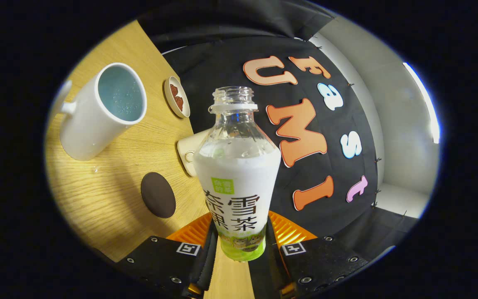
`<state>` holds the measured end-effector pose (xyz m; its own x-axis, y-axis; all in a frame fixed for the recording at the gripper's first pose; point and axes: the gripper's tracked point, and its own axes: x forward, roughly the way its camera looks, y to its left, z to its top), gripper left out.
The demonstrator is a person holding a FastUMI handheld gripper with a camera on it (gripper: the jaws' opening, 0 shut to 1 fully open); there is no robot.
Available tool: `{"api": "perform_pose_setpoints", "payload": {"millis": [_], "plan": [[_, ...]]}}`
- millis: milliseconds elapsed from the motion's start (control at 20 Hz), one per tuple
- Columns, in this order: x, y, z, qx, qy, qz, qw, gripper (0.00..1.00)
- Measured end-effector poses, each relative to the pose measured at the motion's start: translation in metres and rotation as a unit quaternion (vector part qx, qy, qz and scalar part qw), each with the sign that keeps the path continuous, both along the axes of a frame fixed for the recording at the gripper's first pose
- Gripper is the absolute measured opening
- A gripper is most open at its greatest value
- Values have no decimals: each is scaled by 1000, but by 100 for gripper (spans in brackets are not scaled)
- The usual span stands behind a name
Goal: Take the bottle from table, then pour the juice into the cup, finally place the bottle on the coaster
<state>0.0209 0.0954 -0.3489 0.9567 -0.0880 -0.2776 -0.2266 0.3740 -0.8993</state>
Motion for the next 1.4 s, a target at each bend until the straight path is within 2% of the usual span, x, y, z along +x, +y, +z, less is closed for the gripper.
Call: {"api": "perform_pose_setpoints", "payload": {"millis": [200, 550, 900, 1400], "plan": [[3, 3, 1, -55, -15, 21, 998, 56], [7, 12, 1, -108, -25, 54, 992, 56], [11, 15, 7, -144, -38, 73, 986, 56], [13, 16, 13, -159, -45, 82, 983, 56]]}}
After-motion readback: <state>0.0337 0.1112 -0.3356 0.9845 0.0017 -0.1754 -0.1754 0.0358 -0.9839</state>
